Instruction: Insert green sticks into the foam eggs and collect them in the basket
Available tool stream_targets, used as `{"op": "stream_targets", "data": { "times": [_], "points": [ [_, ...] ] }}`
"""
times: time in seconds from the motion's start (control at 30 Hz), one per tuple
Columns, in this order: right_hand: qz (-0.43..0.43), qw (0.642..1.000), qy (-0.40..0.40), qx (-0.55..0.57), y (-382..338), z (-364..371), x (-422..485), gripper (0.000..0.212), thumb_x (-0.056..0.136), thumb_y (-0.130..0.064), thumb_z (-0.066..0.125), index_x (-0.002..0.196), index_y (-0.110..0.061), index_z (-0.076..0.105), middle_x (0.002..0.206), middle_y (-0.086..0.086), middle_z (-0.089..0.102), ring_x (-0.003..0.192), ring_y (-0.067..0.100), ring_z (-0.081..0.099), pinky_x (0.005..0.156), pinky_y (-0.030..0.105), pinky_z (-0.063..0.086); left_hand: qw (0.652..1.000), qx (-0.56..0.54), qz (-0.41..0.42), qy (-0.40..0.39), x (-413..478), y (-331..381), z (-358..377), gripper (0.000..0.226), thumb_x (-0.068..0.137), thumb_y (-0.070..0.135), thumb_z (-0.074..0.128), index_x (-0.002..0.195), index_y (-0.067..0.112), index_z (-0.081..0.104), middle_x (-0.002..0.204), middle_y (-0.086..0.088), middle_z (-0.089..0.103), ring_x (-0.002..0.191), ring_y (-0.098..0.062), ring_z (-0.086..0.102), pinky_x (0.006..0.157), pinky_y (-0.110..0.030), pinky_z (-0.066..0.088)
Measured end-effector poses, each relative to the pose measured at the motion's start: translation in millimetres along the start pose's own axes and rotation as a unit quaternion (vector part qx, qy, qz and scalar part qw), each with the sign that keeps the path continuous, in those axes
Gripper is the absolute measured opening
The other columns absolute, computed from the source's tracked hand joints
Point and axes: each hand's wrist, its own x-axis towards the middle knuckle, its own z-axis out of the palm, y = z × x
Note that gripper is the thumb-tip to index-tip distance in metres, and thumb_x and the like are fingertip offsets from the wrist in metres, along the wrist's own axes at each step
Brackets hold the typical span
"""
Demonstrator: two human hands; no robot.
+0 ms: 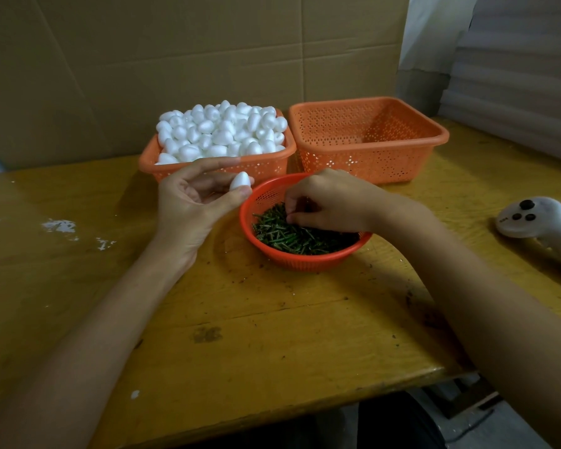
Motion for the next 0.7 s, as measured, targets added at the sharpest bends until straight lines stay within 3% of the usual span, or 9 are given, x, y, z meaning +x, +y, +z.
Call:
{"op": "stream_targets", "data": {
  "times": [0.17, 0.43, 0.57, 0.7],
  "points": [
    [0.0, 1.0, -0.002, -0.001, -1.0, -1.2, -0.5, 0.012, 0.098, -0.033, 0.067, 0.106, -0.027, 0.073, 0.105, -0.009, 0.074, 0.102, 0.015, 0.066, 0.093, 0.041, 0.051, 1.0, 0.018, 0.006, 0.001, 0.4, -3.2, -2.1, 0.029, 0.08, 0.013, 0.091, 0.106, 0.01, 0.078, 0.106, -0.013, 0.08, 0.104, -0.031, 0.077, 0.094, -0.038, 0.061],
    [0.002, 1.0, -0.002, -0.001, -1.6, -1.6, -1.1, 0.012, 0.097, -0.033, 0.068, 0.106, -0.028, 0.073, 0.105, -0.01, 0.073, 0.101, 0.015, 0.066, 0.092, 0.039, 0.05, 0.999, 0.028, -0.001, 0.022, 0.8, -4.6, -2.1, 0.027, 0.079, 0.008, 0.09, 0.104, 0.009, 0.079, 0.103, -0.008, 0.081, 0.099, -0.025, 0.077, 0.091, -0.035, 0.061],
    [0.003, 1.0, -0.003, -0.001, -1.9, -1.4, -0.9, 0.011, 0.097, -0.034, 0.068, 0.106, -0.028, 0.073, 0.104, -0.01, 0.073, 0.101, 0.015, 0.066, 0.091, 0.039, 0.051, 1.0, 0.004, -0.006, 0.021, 1.9, -2.0, -2.3, 0.032, 0.084, 0.003, 0.085, 0.113, 0.013, 0.076, 0.102, -0.012, 0.08, 0.093, -0.027, 0.076, 0.085, -0.038, 0.063],
    [0.003, 1.0, -0.003, -0.002, -1.7, -1.1, -0.6, 0.012, 0.097, -0.034, 0.068, 0.106, -0.028, 0.073, 0.104, -0.009, 0.074, 0.1, 0.016, 0.067, 0.092, 0.04, 0.051, 1.0, -0.006, -0.007, 0.021, 3.1, -2.5, -3.3, 0.036, 0.09, 0.001, 0.079, 0.122, 0.015, 0.074, 0.107, -0.017, 0.079, 0.102, -0.033, 0.076, 0.086, -0.04, 0.064]
  ]
}}
